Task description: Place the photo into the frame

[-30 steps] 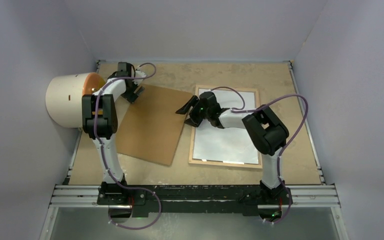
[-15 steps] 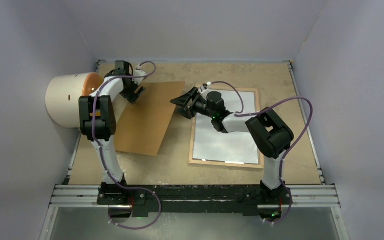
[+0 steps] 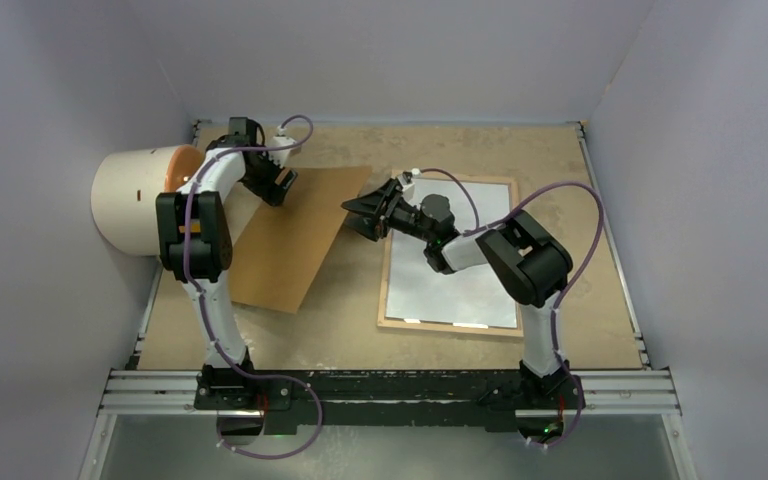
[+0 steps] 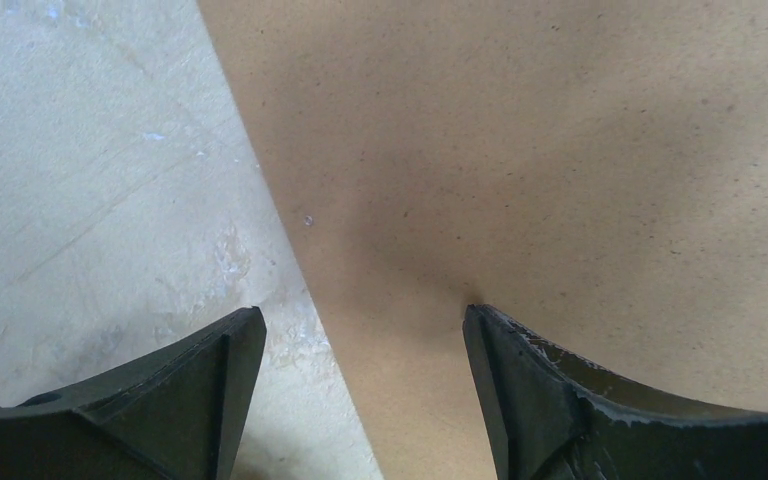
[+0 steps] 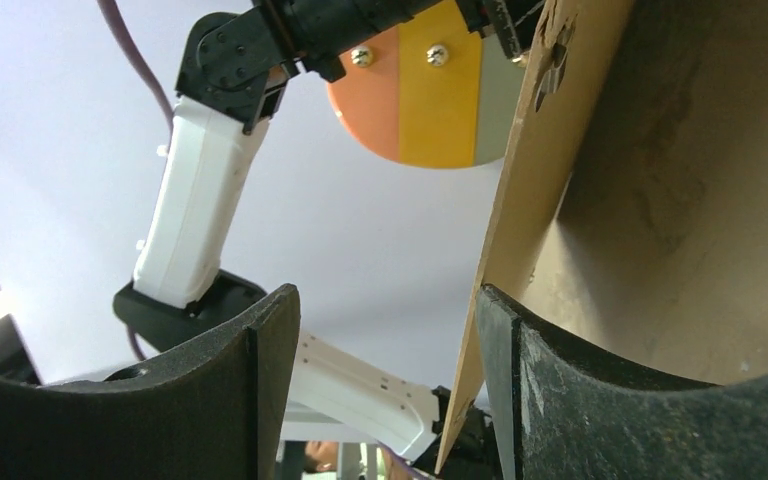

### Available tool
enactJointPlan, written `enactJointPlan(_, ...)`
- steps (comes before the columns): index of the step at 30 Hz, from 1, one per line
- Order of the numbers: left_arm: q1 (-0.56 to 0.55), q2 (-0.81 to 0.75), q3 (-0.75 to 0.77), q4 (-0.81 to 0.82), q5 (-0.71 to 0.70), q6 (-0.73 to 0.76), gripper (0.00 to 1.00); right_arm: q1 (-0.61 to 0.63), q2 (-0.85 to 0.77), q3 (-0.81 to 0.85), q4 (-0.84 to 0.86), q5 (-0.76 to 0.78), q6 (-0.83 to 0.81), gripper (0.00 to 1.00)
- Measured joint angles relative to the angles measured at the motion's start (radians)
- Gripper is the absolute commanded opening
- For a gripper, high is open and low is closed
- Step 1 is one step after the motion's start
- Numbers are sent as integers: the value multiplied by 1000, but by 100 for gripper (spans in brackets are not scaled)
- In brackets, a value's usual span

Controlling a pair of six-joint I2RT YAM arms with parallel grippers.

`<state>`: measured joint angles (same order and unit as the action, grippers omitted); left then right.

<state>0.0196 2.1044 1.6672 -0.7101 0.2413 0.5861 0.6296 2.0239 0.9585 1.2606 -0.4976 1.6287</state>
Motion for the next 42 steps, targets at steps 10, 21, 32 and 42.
enactJointPlan(10,-1,-1,6,-16,94,-2,78,-8,39,0,156,-72,80,67)
enactJointPlan(21,-137,6,65,-170,352,-71,78,-11,-58,36,120,-108,3,68)
enactJointPlan(32,-218,58,18,-174,324,-216,79,-34,-587,-15,-657,137,-391,62)
enactJointPlan(42,-225,51,3,-132,293,-284,83,-33,-593,-22,-1048,256,-454,48)
